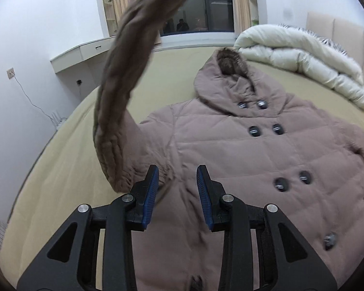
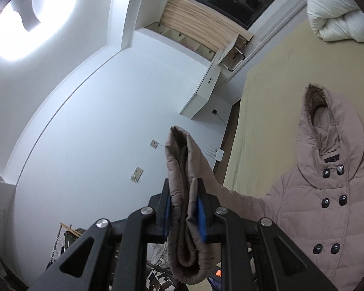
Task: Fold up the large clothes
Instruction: 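Lay the held sleeve across the coat front and open the right tool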
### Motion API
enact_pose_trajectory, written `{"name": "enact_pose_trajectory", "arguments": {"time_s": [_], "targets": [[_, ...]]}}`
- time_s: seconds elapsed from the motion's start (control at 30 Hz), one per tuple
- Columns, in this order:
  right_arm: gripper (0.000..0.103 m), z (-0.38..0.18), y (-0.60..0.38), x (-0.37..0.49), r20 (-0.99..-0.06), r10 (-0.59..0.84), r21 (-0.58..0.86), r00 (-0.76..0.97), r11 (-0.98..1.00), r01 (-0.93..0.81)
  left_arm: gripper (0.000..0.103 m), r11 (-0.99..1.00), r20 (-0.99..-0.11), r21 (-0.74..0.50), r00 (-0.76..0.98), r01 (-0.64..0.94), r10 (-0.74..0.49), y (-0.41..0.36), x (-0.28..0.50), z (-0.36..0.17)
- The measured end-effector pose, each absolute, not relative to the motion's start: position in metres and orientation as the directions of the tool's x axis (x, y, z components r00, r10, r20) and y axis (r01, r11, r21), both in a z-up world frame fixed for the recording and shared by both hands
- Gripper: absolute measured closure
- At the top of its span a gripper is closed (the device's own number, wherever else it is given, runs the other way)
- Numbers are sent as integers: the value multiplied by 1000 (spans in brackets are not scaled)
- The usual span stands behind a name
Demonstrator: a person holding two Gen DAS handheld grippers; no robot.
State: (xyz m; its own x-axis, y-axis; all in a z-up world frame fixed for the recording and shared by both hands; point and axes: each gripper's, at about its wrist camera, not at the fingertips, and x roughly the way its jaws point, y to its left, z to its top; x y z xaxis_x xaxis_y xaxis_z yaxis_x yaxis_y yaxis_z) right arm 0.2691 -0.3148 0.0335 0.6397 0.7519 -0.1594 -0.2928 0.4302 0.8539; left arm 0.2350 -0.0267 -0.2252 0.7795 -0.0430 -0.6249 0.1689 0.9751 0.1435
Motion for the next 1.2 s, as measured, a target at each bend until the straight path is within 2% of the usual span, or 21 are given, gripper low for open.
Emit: {"name": "enact_pose_trajectory", "arguments": {"time_s": [0.13,0.23,0.37,0.43,0.53,0.57,0.6,0.63,0.67,0.7,0.73,0.83,0.9,0.97,1.03,1.07,1.13,1.2], "targets": [[83,2,-372,267,-178,676,882,715,433,-189,72,976,-632,203,772,85,64,-4,253,-241],[84,-40,-411,267,-221,617,906,755,416,-75,72,969,-640,231,764,88,83,7,254,-256],[98,-119,-450,265,-313,531,914,788,393,98,72,984,-704,172,703,36,98,26,262,-275],[98,-156,-466,264,-353,504,916,788,359,181,72,987,-724,159,684,33,94,30,264,-278],[97,-203,-468,264,-445,484,884,753,370,284,72,974,-724,205,685,101,81,20,258,-274],[90,-211,-464,264,-460,478,876,749,384,293,72,969,-725,217,685,117,79,20,255,-274],[65,-216,-461,262,-473,470,867,746,401,297,72,964,-726,227,684,136,75,18,249,-272],[45,-216,-456,260,-480,463,860,745,418,294,72,960,-727,235,683,155,68,12,246,-270],[10,-217,-452,258,-492,450,850,745,433,300,72,953,-727,247,683,174,64,12,240,-271],[0,-217,-450,255,-506,431,839,747,448,310,72,948,-727,256,683,188,61,10,231,-269],[0,-217,-448,255,-519,423,826,743,472,308,72,949,-730,249,681,194,52,9,222,-267],[0,-216,-437,260,-561,461,791,688,542,283,72,973,-727,157,687,170,-3,23,202,-259],[12,-222,-423,271,-615,492,751,616,602,269,72,987,-717,100,697,127,-17,36,188,-256],[15,-235,-407,283,-682,503,697,532,668,262,72,995,-723,43,691,88,-30,47,189,-255],[25,-250,-394,294,-778,437,588,452,760,277,72,998,-725,15,688,56,-28,56,191,-255],[34,-251,-391,295,-807,398,541,436,795,275,72,999,-729,6,683,49,-29,60,195,-255],[43,-250,-386,297,-829,362,496,425,829,261,72,999,-725,-8,687,48,-39,65,196,-254],[70,-240,-383,296,-851,314,435,421,871,229,72,999,-718,-18,695,42,-43,70,201,-248]]}}
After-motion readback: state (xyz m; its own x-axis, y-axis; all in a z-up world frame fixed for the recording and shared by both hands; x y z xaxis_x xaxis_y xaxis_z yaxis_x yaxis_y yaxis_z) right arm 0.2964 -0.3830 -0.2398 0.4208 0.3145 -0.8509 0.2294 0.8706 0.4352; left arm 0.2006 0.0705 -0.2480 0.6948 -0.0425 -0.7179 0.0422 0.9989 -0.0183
